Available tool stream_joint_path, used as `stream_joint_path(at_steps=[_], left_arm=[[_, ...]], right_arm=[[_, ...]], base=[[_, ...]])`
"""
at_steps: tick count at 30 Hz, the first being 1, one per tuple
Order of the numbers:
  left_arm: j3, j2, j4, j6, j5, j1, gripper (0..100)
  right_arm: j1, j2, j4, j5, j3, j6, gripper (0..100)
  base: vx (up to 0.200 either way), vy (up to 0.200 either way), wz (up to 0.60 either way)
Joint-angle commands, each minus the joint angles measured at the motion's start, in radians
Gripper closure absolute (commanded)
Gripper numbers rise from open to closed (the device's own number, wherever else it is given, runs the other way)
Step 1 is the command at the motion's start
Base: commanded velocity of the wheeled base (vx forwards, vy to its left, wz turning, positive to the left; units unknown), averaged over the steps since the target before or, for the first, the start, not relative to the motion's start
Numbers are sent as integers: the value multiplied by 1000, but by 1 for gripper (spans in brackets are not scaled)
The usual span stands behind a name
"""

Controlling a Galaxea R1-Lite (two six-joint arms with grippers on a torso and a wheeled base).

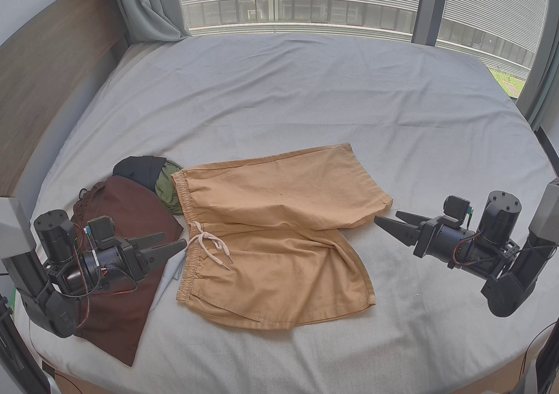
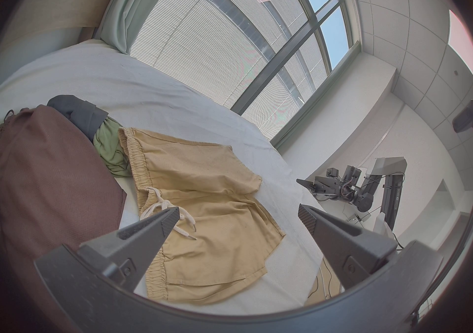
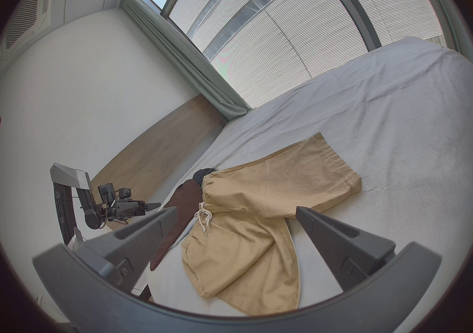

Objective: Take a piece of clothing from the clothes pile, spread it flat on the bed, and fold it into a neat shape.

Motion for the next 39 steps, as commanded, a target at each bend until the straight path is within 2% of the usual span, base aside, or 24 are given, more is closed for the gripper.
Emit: stream_joint_path(at_steps=[1,8,39], left_arm=[[6,26,0,10,-1,-1,0],[6,77,0,97,-1,1,0],[6,129,-1,117,4,1,0]], right_arm=[[6,60,-31,0,24,-2,0],[9,120,-33,-4,23,-2,0],[4,288,-34,-6,14,-41,0]], base=[[0,0,0],[0,0,0],[0,0,0]])
